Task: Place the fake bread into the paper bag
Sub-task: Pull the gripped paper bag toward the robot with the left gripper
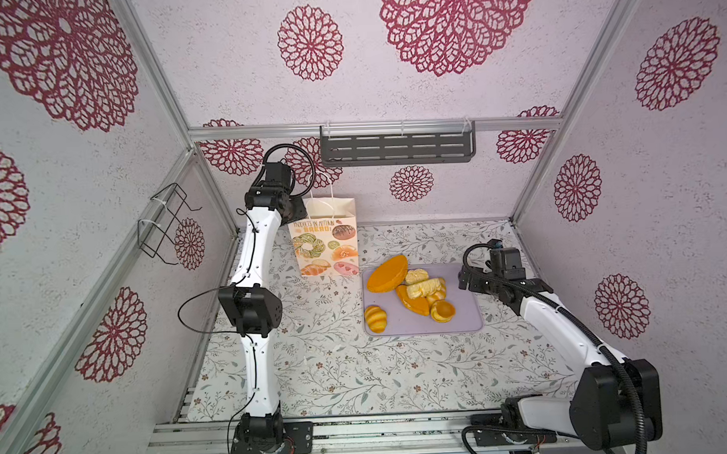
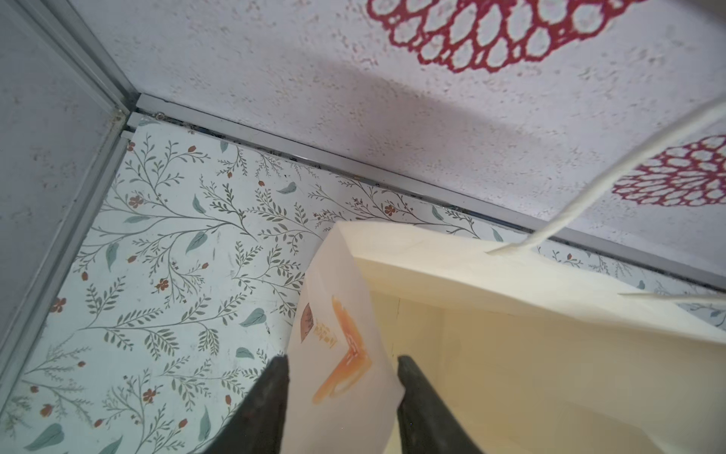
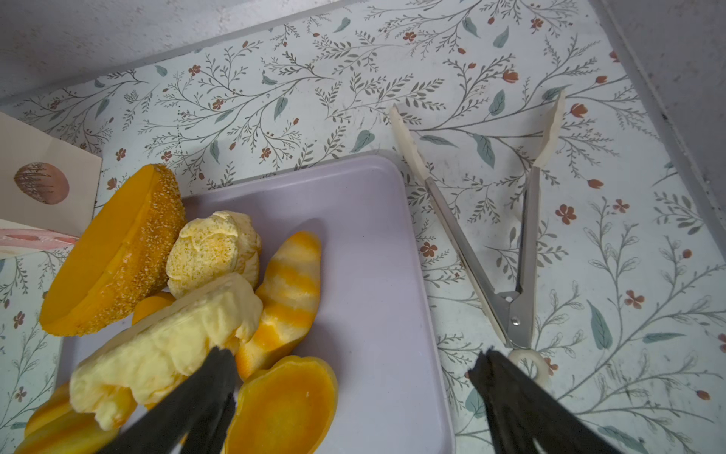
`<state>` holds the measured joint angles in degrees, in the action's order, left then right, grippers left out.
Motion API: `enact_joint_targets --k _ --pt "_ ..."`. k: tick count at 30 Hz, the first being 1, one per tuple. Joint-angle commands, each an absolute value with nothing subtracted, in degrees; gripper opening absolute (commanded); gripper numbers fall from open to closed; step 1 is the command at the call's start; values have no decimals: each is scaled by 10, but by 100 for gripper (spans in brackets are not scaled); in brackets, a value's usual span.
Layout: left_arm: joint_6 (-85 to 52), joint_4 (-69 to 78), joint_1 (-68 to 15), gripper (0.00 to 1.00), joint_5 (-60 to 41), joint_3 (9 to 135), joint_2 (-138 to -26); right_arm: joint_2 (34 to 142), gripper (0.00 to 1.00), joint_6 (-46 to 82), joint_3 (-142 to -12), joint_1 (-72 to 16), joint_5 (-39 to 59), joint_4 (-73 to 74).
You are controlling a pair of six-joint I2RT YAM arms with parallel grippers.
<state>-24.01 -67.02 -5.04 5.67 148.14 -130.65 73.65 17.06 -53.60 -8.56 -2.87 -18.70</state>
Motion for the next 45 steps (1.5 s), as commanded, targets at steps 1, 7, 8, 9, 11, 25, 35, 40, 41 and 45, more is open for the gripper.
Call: enact_joint_targets --k 1,7,8,9,11,25,35,40,41,45 --pt "-228 -674 -51 32 80 1479 -1309 737 99 166 -534 -83 -24 -180" --pt "-226 -669 -51 18 83 1479 -1301 738 99 167 -534 -83 -23 -179" --pt "-226 -668 -50 16 81 1479 -1300 737 99 168 -534 -83 -22 -178" --pt "-226 -669 -51 13 79 1479 -1299 738 99 168 -534 -83 -21 -178" --pt "-225 -669 -51 5 73 1478 -1295 739 99 169 -534 -83 -19 -177" --pt "-186 -690 -41 0 40 1411 -1235 739 99 181 -551 -83 0 -188" --pt "-165 -665 -18 0 9 1300 -1154 726 99 190 -565 -83 -3 -217" --pt "-163 -639 -18 0 -9 1224 -1096 716 99 191 -571 -83 -15 -237" --pt "-169 -624 -18 0 -16 1196 -1079 714 99 192 -572 -83 -18 -240" --pt "-180 -555 -18 0 -43 1085 -1011 704 99 197 -574 -83 -26 -249"
